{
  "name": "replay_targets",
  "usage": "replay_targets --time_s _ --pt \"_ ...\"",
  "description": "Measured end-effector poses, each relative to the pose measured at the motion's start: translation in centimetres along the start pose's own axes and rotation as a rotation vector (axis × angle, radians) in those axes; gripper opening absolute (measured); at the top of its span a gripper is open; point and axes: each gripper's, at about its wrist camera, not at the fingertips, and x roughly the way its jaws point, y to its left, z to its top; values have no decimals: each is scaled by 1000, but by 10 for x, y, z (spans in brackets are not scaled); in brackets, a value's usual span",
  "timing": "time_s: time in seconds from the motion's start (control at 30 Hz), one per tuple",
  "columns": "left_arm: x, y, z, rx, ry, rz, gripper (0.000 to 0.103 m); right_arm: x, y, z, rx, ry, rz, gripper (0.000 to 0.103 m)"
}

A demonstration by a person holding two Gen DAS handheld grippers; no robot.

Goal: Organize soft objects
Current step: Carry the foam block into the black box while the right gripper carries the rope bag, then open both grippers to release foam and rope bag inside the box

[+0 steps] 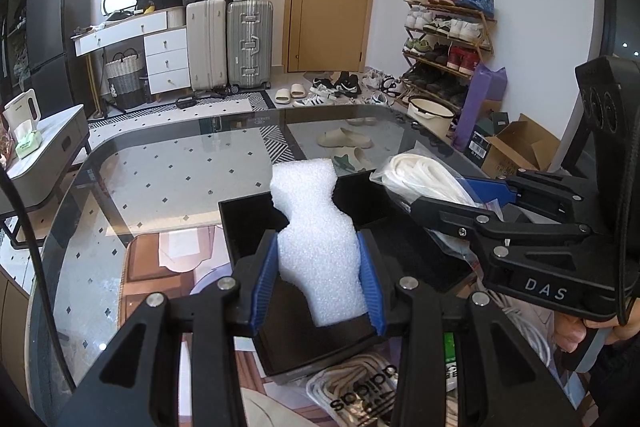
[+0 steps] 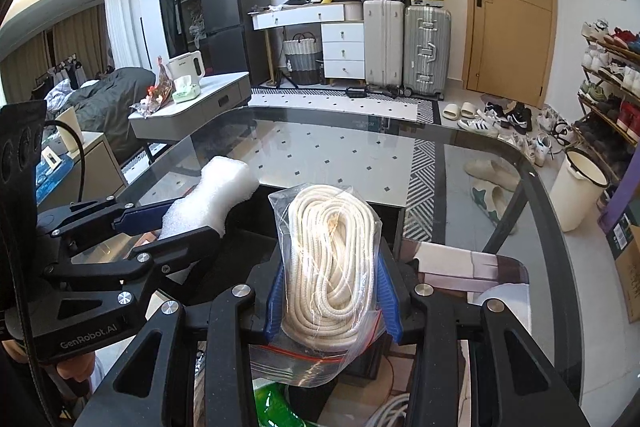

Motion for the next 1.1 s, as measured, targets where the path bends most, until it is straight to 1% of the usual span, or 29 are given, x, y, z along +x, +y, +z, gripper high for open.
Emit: replay_targets --time_s 0.23,0.53,0.83,1.1 --pt "13 1 -3 15 36 21 38 16 7 -3 -37 30 9 40" --pt "17 -6 -7 103 45 59 39 33 13 -3 -80 60 -9 40" --pt "17 -6 -2 121 75 43 39 34 20 -7 -111 95 -34 40" --pt "11 -5 -5 146 96 27 39 24 24 -13 -101 124 -9 40"
